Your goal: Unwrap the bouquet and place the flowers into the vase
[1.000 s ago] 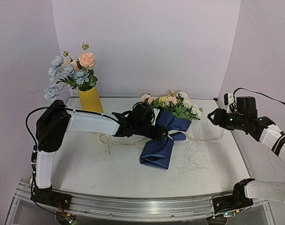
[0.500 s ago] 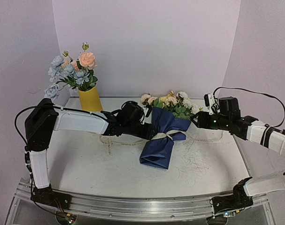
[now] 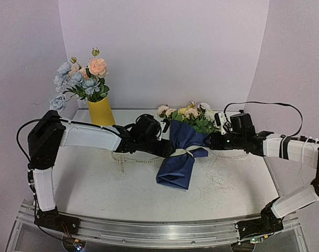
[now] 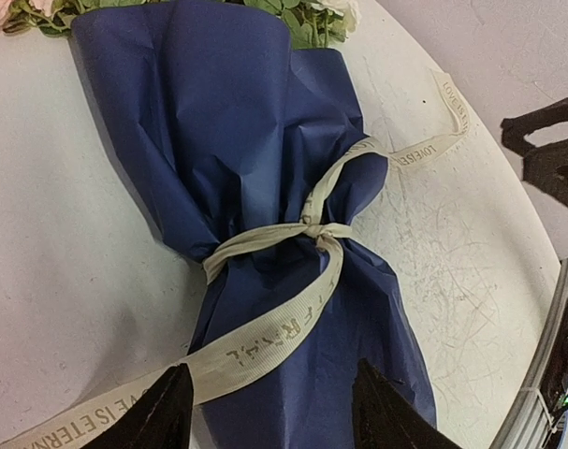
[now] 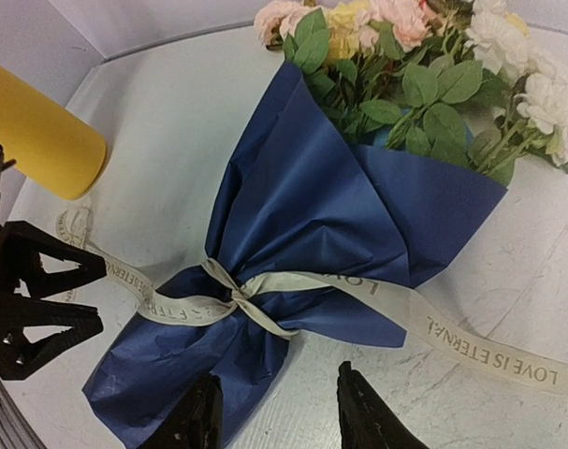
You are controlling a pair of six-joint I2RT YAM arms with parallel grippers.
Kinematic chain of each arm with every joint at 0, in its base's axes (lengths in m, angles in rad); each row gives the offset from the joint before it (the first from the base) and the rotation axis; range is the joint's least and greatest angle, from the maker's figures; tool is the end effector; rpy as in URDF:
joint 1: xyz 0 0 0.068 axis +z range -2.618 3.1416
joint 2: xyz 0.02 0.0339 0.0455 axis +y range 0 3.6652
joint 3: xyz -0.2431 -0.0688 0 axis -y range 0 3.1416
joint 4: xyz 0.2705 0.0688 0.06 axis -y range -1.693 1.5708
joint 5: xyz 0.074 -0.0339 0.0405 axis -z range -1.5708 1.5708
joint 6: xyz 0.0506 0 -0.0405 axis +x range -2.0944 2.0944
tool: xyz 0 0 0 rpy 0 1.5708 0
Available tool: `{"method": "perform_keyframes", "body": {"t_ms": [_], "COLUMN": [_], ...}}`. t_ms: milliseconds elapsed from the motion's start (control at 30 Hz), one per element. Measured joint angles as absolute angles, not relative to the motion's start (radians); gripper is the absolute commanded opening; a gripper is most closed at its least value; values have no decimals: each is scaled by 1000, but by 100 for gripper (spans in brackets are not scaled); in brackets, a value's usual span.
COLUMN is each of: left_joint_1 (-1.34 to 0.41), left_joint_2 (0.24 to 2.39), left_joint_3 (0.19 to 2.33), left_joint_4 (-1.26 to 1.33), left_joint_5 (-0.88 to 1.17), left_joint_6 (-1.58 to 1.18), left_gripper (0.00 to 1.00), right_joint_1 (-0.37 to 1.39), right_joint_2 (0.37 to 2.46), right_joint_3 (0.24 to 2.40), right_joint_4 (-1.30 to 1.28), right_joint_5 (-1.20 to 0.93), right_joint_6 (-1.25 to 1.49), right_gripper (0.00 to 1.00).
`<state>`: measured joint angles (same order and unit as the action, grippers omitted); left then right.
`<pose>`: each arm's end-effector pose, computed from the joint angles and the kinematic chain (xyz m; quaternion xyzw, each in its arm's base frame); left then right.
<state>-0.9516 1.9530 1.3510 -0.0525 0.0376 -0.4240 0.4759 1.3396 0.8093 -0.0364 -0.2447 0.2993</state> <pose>0.2692 -0.3809 0.1595 0.2418 0.8635 -0.2938 0.3310 0.2894 0.1629 0.1990 -0.1352 0.8615 0.2796 0.4018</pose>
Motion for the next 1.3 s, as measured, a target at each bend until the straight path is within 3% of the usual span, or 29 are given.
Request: {"method": "perform_keyframes", "body": {"t_ms": [200, 800, 1033, 1100, 1200, 1300], "left_joint_1": [-952, -952, -952, -952, -952, -952], "left_joint_2": [1972, 2019, 2023, 2027, 2032, 2033], "left_joint_3": [1351, 1306, 1293, 1291, 1285, 1285], "left_joint_4": [-51, -54, -53, -52, -52, -52], "left_joint_5": [68, 107, 110, 110, 110, 110], "left_joint_6": [-427, -428, -435, -437, -439, -442], "left_gripper": [53, 54, 54, 54, 53, 53], "right_joint_1": [514, 593, 605, 610, 619, 623], "right_joint_2": [1456, 1738, 1799, 1801, 1801, 1801], "right_joint_3": [823, 974, 999, 1000, 1000, 999], "right_joint_4": [1, 45, 44, 44, 44, 45], "right_joint_5": [-245, -176, -159, -158, -156, -151], "right_joint_6": [285, 217, 203, 199, 192, 187], "right_gripper": [38, 37, 30, 22, 18, 3]}}
